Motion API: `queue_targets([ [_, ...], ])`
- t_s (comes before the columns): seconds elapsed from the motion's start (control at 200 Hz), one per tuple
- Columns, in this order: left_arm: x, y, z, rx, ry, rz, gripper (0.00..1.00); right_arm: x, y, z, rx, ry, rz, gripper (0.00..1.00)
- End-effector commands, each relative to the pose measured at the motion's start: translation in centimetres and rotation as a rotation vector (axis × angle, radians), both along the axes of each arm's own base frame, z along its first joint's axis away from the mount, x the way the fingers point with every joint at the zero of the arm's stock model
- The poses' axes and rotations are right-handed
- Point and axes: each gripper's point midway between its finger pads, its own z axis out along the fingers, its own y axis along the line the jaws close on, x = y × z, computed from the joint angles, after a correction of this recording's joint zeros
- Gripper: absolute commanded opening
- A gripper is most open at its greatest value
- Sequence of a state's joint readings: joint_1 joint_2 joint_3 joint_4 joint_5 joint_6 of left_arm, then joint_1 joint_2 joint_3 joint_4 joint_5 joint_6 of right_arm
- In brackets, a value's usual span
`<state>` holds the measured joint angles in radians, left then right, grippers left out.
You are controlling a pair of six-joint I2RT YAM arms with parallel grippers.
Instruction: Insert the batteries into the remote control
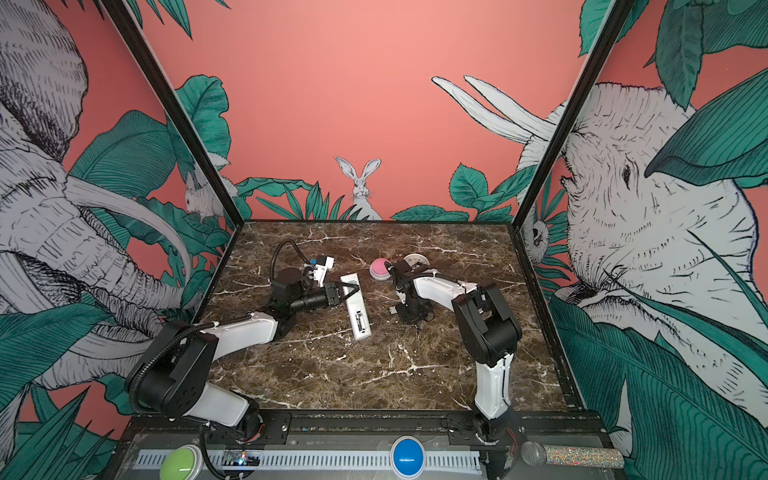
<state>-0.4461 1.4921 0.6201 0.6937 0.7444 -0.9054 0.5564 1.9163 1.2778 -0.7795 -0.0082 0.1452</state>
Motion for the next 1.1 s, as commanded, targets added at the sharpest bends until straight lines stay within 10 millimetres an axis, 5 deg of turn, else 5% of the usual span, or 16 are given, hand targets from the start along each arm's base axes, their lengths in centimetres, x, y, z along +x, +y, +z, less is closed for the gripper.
queue_targets([
  [0.0, 0.14, -0.01, 1.55, -0.029, -0.045, -0.008, 0.0, -1.34, -1.76, -0.3, -0.065, 0.039, -0.004, 0.2],
  [1.095, 0.06, 0.1, 1.63, -0.029, -0.047, -0.003, 0.0, -1.8, -1.4, 0.02, -0.029, 0.031, -0.004, 0.08],
])
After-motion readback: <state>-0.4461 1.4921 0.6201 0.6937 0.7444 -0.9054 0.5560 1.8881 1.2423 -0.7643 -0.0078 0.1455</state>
